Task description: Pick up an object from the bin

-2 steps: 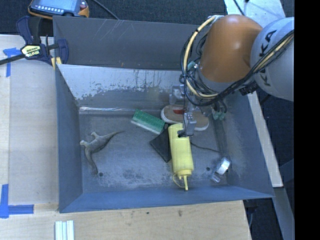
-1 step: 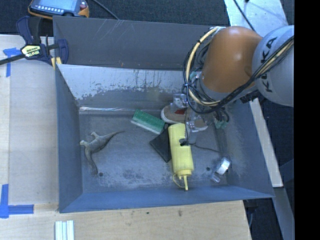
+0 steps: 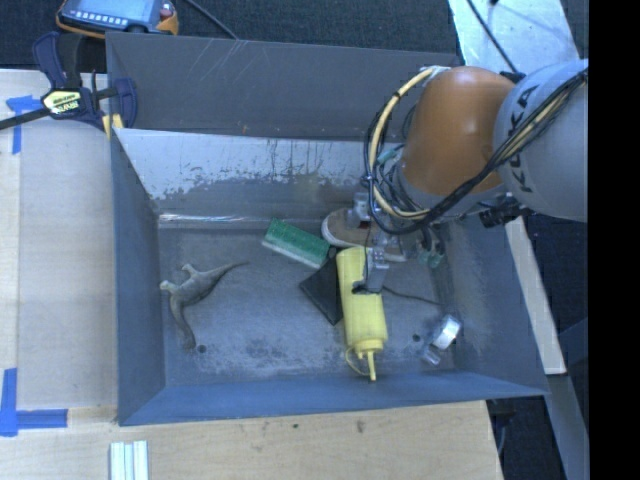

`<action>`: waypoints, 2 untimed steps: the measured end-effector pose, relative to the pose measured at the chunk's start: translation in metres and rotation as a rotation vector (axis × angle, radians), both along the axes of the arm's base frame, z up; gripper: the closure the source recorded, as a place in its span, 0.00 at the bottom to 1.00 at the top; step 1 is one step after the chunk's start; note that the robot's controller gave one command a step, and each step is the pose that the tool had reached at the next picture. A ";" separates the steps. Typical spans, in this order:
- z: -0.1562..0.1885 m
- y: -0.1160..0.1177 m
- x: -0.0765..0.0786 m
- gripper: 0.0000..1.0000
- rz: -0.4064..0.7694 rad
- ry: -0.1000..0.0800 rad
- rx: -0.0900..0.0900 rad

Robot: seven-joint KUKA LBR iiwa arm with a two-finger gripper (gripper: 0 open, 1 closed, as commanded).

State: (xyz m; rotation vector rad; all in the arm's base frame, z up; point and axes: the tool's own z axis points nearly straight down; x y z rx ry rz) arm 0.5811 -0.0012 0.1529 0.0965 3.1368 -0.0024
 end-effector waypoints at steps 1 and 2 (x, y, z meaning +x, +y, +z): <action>-0.033 0.016 -0.003 0.00 -0.135 0.000 0.002; -0.057 0.017 -0.017 0.00 -0.038 0.001 0.002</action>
Offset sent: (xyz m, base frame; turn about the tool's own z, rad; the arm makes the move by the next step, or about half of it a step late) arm -0.0344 0.0153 -0.0805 0.1447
